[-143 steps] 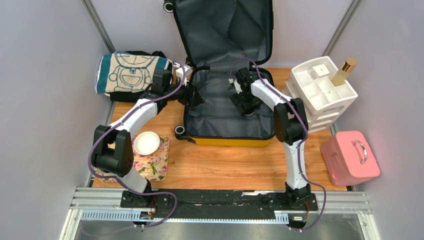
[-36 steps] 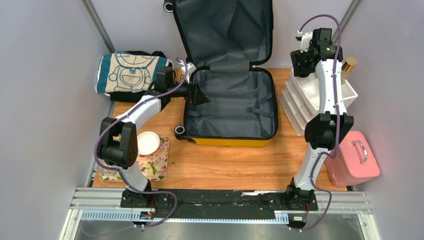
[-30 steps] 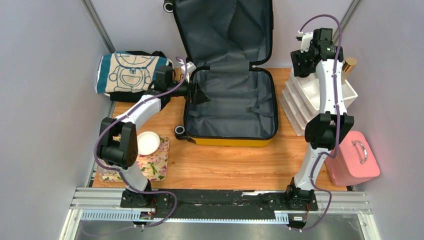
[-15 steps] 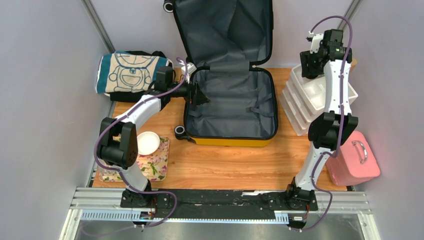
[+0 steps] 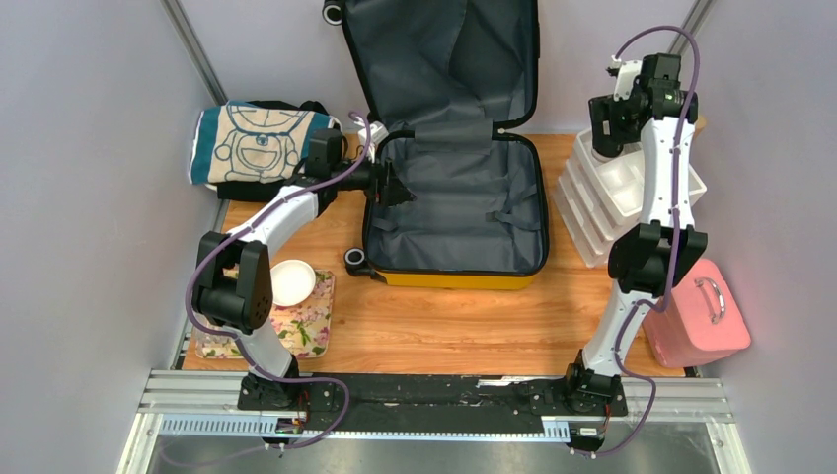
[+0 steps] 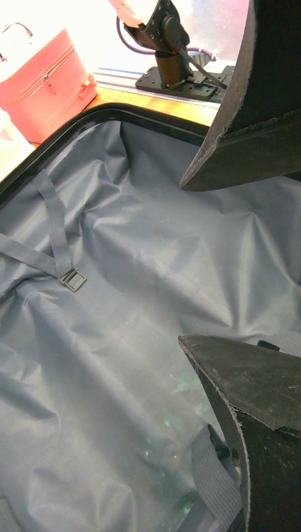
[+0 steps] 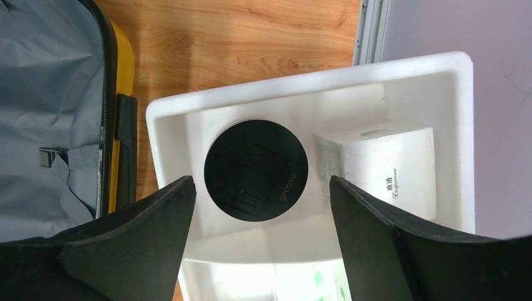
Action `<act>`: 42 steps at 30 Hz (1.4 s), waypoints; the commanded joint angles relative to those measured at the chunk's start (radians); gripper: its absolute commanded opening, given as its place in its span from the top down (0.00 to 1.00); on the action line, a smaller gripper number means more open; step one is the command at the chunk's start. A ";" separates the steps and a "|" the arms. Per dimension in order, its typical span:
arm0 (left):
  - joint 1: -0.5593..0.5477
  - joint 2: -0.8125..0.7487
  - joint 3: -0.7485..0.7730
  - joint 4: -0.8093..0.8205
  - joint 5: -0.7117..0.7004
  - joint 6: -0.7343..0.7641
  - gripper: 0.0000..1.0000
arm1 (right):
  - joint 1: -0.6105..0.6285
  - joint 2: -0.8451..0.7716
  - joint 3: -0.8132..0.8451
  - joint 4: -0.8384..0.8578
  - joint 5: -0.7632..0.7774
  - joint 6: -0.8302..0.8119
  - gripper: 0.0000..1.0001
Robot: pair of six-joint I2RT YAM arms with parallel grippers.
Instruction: Open, take out, and arrange the luggage
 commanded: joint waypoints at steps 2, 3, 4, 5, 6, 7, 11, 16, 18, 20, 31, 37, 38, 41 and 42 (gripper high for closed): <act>-0.005 0.010 0.088 -0.049 -0.022 0.024 0.09 | 0.023 -0.033 0.063 0.037 -0.068 0.016 0.17; -0.004 0.020 0.106 -0.104 -0.025 0.033 0.09 | 0.026 -0.040 0.063 0.046 -0.078 0.028 0.17; -0.004 0.028 0.144 -0.132 -0.040 0.052 0.09 | 0.032 -0.044 0.066 0.068 -0.088 0.036 0.17; -0.004 0.034 0.166 -0.161 -0.057 0.056 0.09 | 0.034 -0.058 0.068 0.077 -0.119 0.045 0.16; -0.004 0.046 0.184 -0.220 -0.074 0.061 0.09 | 0.037 -0.064 0.075 0.089 -0.133 0.066 0.16; -0.004 0.053 0.227 -0.254 -0.113 0.073 0.09 | 0.042 -0.072 0.075 0.117 -0.147 0.074 0.15; 0.014 0.082 0.336 -0.409 -0.140 0.122 0.09 | 0.057 -0.124 0.051 0.195 -0.258 0.114 0.10; 0.132 0.024 0.321 -0.413 -0.145 0.066 0.09 | 0.057 -0.219 -0.136 0.428 -0.409 0.189 0.00; 0.186 0.001 0.332 -0.458 -0.068 0.084 0.09 | 0.062 -0.248 -0.227 0.523 -0.527 0.250 0.00; 0.260 -0.016 0.335 -0.506 -0.074 0.105 0.09 | 0.098 -0.229 -0.215 0.504 -0.547 0.280 0.00; 0.383 0.034 0.453 -1.020 -0.365 0.291 0.08 | 0.331 -0.421 -0.693 0.556 -0.385 0.344 0.00; 0.279 -0.157 0.119 -0.736 -0.565 0.268 0.08 | 0.408 -0.603 -0.957 0.595 -0.251 0.304 0.00; 0.251 -0.180 0.094 -0.704 -0.589 0.271 0.08 | 0.411 -0.618 -0.977 0.591 -0.249 0.300 0.00; 0.182 -0.222 -0.010 -0.638 -0.643 0.250 0.08 | 0.422 -0.676 -1.044 0.579 -0.222 0.262 0.00; 0.170 -0.230 -0.054 -0.627 -0.646 0.222 0.08 | 0.428 -0.685 -1.054 0.572 -0.217 0.251 0.00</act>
